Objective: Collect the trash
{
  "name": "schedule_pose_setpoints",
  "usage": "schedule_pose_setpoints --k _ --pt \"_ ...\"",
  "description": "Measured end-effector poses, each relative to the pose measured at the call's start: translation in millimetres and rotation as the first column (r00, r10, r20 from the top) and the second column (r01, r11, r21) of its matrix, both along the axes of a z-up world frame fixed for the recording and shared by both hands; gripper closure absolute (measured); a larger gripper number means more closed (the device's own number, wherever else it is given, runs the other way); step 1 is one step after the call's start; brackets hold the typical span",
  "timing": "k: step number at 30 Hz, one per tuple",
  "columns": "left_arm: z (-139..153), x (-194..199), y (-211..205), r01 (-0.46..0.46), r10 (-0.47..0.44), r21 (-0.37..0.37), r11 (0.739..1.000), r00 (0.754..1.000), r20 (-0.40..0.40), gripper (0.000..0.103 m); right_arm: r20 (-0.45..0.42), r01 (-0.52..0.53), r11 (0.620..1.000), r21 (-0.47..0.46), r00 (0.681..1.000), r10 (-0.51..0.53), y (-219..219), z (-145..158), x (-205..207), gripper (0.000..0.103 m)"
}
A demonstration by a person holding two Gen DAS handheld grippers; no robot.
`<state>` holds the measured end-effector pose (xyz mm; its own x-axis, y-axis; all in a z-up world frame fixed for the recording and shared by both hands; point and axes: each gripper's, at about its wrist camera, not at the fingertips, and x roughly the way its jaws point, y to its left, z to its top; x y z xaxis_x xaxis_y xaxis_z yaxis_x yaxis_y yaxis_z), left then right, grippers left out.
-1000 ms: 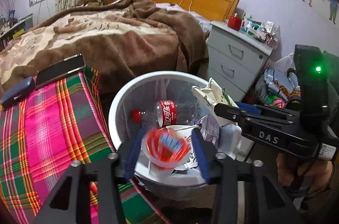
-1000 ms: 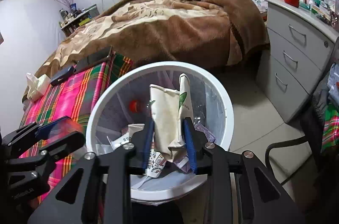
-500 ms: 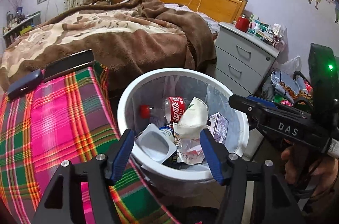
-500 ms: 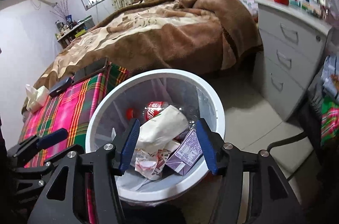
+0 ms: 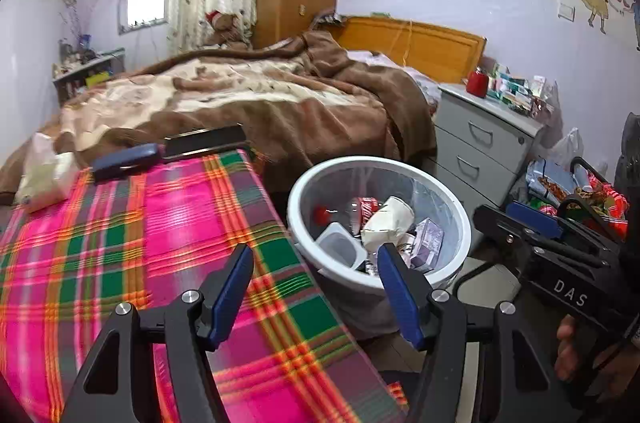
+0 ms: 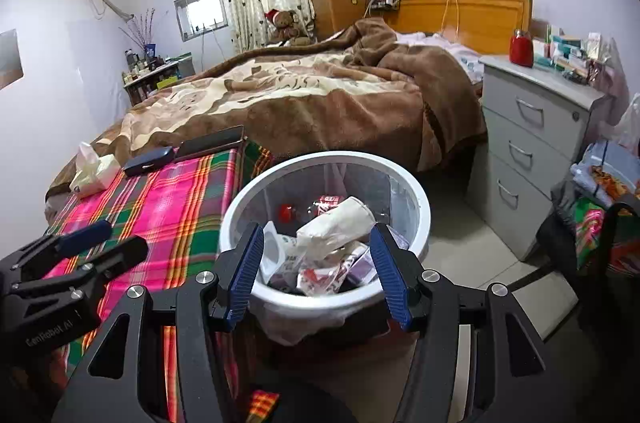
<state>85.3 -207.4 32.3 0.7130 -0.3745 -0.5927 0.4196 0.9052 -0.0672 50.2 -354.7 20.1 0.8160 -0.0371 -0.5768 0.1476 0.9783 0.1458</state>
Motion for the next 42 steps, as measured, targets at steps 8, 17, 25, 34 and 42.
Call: schedule_pose_setpoints --k 8,17,25,34,42 --pt "-3 -39 26 -0.049 0.048 0.016 0.999 0.998 0.028 0.039 0.046 -0.014 0.999 -0.034 0.999 0.015 28 1 -27 0.046" --pt "-8 -62 48 -0.125 0.123 0.025 0.992 0.991 0.057 0.039 0.049 -0.037 0.999 -0.037 0.998 0.039 46 -6 -37 0.046" --pt "-6 -67 52 -0.149 0.147 0.032 0.988 0.987 0.073 0.039 0.05 -0.037 0.998 -0.041 0.998 0.039 52 -6 -41 0.046" --pt "-6 -69 51 -0.153 0.149 0.039 0.987 0.986 0.077 0.039 0.046 -0.034 0.999 -0.04 0.998 0.036 57 -6 -44 0.046" --pt "-6 -72 50 -0.151 0.147 0.041 0.988 0.986 0.082 0.039 0.05 -0.036 0.999 -0.039 0.998 0.038 58 -4 -46 0.046"
